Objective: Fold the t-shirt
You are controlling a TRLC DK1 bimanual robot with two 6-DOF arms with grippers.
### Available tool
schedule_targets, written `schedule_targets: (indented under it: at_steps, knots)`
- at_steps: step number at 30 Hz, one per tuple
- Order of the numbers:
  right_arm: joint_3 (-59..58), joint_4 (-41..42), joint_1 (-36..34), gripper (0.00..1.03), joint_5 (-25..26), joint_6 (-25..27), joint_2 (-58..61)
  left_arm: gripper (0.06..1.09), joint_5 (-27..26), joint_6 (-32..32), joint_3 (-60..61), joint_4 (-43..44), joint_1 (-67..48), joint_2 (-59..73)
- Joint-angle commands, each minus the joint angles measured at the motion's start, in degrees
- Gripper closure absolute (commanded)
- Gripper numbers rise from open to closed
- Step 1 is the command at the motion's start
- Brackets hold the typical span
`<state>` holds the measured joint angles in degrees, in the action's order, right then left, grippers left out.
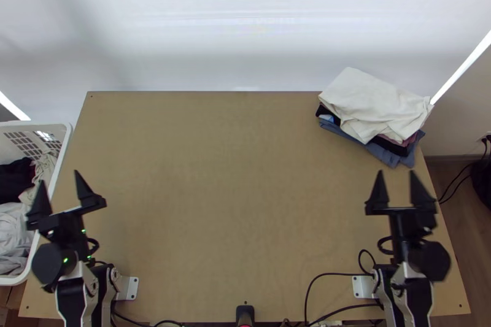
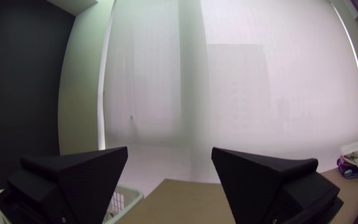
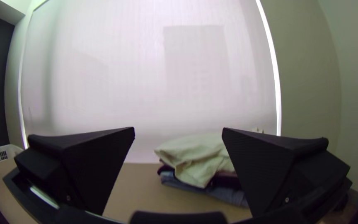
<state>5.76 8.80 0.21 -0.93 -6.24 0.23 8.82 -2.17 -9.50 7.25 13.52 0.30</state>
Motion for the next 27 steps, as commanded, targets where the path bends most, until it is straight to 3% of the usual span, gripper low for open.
schedule_targets:
  at_steps: [1, 5, 10, 27]
  knots:
    - [-4.4, -1.8, -0.3, 0.04, 0.1, -2.5, -0.6, 0.1, 0.0, 3.5, 4.7, -1.0, -0.2, -0.6]
    - [-5.2, -9.5, -2.6, 0.04, 2.6, -2.7, -0.1, 0.1, -0.2, 4.3, 9.1, -0.9, -0.8, -0.6]
    - [-5.2, -9.5, -8.5, 0.04, 2.5, -2.4, -0.3, 0.1, -0.3, 3.7, 9.6, -5.4, -0.4, -0.2]
    - [-5.2, -9.5, -8.5, 0.04, 2.4, -2.4, -0.3, 0.1, -1.4, 3.5, 9.6, -5.5, 0.0, -0.3]
